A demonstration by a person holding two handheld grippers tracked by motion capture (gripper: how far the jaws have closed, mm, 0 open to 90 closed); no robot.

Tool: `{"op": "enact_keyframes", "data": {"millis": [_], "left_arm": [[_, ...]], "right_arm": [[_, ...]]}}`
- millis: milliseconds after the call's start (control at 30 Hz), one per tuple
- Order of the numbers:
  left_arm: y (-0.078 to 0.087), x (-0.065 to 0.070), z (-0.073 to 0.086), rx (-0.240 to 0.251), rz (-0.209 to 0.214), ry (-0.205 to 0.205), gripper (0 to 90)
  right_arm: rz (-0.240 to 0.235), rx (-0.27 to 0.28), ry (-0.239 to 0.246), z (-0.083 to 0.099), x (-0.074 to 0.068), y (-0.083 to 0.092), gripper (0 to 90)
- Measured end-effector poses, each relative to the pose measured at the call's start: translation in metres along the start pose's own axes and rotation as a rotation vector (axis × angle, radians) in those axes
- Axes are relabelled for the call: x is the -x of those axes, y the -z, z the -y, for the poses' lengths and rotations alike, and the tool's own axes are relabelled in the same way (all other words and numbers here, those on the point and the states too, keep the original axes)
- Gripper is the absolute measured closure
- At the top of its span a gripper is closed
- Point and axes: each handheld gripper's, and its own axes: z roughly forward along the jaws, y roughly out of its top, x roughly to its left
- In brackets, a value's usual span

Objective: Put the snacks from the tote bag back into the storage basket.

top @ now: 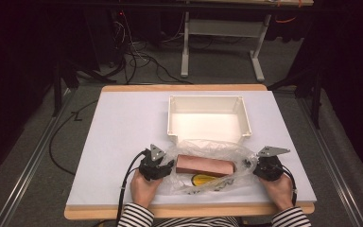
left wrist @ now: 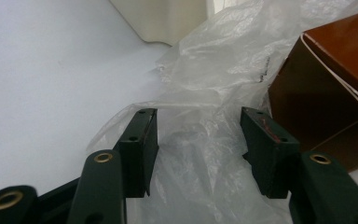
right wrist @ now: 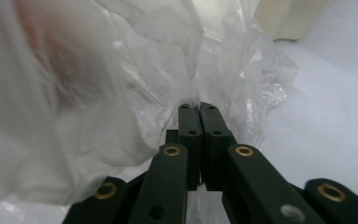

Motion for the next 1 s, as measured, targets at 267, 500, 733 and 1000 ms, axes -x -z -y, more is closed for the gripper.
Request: {"op": "enact_keyframes", "data": {"millis": [267,500,733,1000], "left_arm": [[0.000,0.000,0.000,-0.002,-0.002,0.003,46.4],[0.000,0.000,0.000,-0.001,-0.002,0.005,46.0],[0.000,0.000,0.000,0.000,-0.005,0.005,45.8],[0.000,0.000,0.000,-0.001,-0.008,0.002,45.4]], "right_arm": [[-0.024,0.083,-0.027,0.002,0.000,0.022,59.7],[-0.024,0.167,-0.065,0.004,0.008,0.052,58.5],[-0.013,0.221,-0.084,-0.015,0.006,0.069,59.9],[-0.088,0.271,0.011,-0.064,-0.030,0.077,54.7]]}}
